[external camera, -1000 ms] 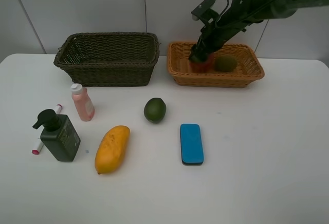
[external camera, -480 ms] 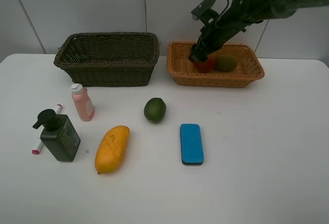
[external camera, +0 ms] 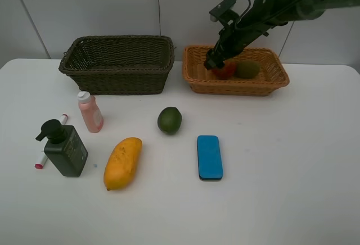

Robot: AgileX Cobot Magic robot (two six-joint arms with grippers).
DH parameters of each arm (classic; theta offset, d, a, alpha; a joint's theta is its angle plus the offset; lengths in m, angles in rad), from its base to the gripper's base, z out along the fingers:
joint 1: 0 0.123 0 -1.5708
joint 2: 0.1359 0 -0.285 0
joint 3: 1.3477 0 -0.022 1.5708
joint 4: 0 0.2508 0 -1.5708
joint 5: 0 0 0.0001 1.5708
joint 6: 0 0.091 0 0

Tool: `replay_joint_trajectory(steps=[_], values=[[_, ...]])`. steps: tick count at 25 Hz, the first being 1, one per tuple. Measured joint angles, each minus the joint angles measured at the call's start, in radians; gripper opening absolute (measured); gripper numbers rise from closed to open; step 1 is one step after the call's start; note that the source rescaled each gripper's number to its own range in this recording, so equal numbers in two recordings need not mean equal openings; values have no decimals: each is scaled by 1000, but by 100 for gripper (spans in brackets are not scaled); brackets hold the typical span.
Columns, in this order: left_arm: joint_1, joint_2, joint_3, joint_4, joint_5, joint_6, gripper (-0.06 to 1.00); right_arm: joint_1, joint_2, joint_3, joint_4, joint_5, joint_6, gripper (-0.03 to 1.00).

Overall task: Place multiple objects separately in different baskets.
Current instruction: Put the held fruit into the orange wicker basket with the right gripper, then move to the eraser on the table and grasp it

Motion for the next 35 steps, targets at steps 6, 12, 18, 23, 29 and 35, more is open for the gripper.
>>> replay_joint_trajectory(steps=[6, 12, 18, 23, 29, 35], values=[[0, 0, 0, 0, 0, 0, 100, 0, -50, 0, 8, 33, 30, 100], [0, 0, 0, 0, 0, 0, 100, 0, -116, -1, -35, 158, 261, 100], [0, 0, 0, 0, 0, 0, 100, 49, -142, -1, -224, 372, 648, 100], [0, 0, 0, 0, 0, 0, 100, 157, -150, -1, -354, 546, 935, 100], [0, 0, 0, 0, 0, 0, 100, 251, -157, -1, -363, 654, 1109, 100], [0, 0, 0, 0, 0, 0, 100, 324, -160, 32, -364, 632, 1202, 100]])
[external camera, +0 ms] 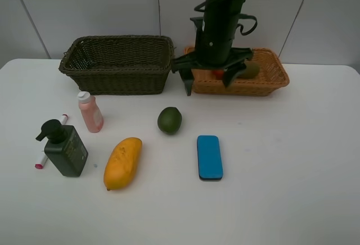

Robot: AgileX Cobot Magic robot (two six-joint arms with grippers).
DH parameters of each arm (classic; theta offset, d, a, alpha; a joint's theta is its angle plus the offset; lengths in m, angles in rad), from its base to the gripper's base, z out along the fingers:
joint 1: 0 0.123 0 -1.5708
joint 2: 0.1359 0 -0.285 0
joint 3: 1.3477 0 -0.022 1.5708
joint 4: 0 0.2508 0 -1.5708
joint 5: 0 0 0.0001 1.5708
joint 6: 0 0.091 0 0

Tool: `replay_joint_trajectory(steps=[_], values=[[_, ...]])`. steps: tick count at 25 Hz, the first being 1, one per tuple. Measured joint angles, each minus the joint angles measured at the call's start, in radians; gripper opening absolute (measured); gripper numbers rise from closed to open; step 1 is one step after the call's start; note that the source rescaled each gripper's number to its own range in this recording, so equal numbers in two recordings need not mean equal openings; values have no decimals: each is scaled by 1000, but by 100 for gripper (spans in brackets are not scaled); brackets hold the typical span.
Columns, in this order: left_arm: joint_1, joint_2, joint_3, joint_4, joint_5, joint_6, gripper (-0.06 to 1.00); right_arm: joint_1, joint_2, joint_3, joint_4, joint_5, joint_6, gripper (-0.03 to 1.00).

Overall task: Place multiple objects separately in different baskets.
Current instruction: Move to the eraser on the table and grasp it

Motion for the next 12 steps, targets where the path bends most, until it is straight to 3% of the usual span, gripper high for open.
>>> replay_joint_trajectory(steps=[12], values=[[0, 0, 0, 0, 0, 0, 100, 12, -75, 330, 51, -213, 131, 100]])
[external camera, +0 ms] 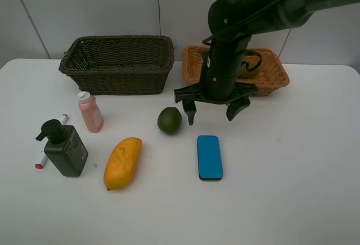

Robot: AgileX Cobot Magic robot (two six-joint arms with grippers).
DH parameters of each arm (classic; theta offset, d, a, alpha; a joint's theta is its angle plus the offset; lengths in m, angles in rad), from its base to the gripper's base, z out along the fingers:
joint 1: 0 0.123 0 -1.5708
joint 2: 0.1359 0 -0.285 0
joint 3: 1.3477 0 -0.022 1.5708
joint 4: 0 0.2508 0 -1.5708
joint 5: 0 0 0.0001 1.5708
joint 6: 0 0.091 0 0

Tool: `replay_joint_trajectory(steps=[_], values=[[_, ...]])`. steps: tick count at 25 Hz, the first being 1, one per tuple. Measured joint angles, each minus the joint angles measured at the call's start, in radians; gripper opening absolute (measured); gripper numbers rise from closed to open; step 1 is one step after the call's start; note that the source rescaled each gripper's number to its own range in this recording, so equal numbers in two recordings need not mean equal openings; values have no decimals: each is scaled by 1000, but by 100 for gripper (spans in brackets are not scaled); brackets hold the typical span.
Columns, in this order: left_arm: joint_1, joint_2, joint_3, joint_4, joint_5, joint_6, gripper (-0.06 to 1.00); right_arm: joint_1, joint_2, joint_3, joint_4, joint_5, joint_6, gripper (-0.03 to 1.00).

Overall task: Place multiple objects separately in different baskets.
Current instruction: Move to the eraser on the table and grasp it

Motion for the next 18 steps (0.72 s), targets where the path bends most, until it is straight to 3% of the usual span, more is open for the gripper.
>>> replay_joint_trajectory(steps=[10, 18], values=[[0, 0, 0, 0, 0, 0, 100, 0, -3, 173, 64, -163, 76, 100], [0, 0, 0, 0, 0, 0, 100, 16, -3, 186, 50, -179, 92, 100]])
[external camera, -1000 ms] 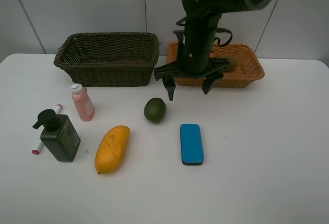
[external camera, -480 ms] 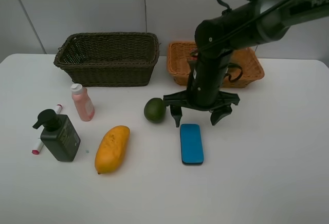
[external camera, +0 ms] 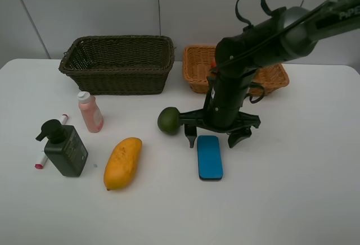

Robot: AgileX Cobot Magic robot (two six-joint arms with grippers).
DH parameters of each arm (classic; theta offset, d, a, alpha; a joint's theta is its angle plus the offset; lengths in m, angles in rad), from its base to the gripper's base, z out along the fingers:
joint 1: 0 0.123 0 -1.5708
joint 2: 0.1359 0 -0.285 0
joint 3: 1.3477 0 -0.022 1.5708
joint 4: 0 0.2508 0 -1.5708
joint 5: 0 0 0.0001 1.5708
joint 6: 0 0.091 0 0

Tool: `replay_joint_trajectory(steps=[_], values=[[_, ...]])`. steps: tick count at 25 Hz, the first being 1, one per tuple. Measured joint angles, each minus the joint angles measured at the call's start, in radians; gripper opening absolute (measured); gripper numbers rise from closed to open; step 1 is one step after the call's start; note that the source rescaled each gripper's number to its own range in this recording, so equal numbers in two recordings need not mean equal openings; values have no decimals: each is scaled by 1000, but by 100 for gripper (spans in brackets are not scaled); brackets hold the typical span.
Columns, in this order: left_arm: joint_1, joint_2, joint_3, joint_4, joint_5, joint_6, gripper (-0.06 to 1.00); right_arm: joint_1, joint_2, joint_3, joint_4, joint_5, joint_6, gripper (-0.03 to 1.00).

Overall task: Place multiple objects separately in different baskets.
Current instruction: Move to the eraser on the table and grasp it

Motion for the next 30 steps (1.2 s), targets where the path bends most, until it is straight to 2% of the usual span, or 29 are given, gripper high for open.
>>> replay_joint_trajectory(steps=[4, 7, 30], values=[[0, 0, 0, 0, 0, 0, 100, 30, 0, 0, -74, 0, 62, 100], [0, 0, 0, 0, 0, 0, 100, 42, 10, 0, -92, 0, 89, 100], [0, 0, 0, 0, 0, 0, 100, 42, 60, 0, -59, -27, 85, 100]])
